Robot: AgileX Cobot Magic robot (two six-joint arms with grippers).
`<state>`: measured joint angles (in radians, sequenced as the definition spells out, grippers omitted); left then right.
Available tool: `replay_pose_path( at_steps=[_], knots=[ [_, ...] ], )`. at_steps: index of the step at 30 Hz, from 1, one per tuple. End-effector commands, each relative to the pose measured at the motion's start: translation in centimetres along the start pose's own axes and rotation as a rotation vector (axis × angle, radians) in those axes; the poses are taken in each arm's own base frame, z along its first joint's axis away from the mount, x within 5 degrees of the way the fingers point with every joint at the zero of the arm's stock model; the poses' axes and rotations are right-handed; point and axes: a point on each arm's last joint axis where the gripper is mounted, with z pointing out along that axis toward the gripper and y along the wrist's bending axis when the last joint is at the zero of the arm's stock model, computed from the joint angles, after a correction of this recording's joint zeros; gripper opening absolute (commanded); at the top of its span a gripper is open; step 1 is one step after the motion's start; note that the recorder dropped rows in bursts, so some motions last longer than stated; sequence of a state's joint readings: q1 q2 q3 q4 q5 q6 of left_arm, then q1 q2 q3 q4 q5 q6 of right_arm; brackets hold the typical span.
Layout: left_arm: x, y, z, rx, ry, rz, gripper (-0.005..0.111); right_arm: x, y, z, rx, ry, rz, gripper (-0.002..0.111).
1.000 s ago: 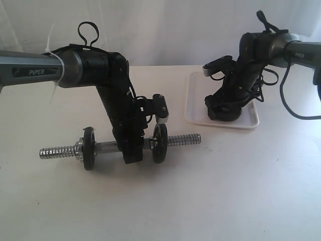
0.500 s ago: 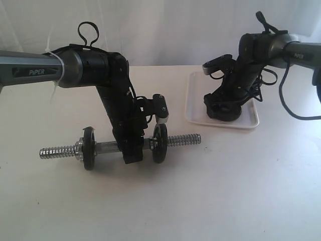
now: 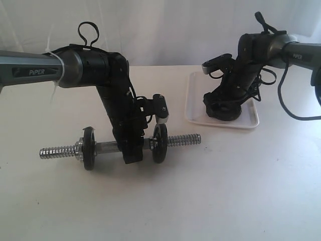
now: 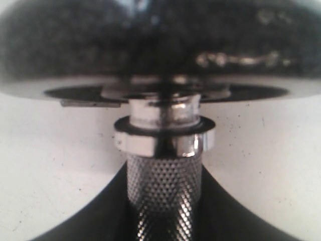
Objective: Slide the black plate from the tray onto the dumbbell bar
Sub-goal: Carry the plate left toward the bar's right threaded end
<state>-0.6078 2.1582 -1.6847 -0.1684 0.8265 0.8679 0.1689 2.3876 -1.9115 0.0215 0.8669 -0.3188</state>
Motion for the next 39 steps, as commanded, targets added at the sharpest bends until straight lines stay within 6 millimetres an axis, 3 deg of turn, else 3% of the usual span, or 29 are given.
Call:
replay_pose_path(
  at_steps=[1,7,13,25,32,39],
  knots=[
    [-0.5,-0.4,-0.8,0.010,-0.021,0.000,0.000,1.1,0.2,0.0,-0.011,0.086,-0.033,0.000],
    [-0.3,-0.2,-0.8,0.005,-0.023,-0.006,0.000,0.0,0.1,-4.1,-0.042,-0.007,-0.009,0.000],
    [0.0,0.2,-0.9,-0.007,-0.029,-0.015,0.000,-0.2,-0.3,-6.9,-0.201,-0.094,0.053,0.000],
    [-0.3,0.6,-0.9,-0.051,-0.060,-0.020,0.000,1.4,-0.5,-8.0,-0.480,-0.164,0.131,0.000],
    [-0.4,0.9,-1.0,-0.076,-0.086,-0.040,0.000,3.6,-1.9,-8.4,-0.661,-0.271,0.234,0.000],
    [-0.5,1.7,-1.2,-0.115,-0.152,-0.080,0.000,6.8,-2.7,-7.5,-0.903,-0.379,0.337,0.000]
  ],
)
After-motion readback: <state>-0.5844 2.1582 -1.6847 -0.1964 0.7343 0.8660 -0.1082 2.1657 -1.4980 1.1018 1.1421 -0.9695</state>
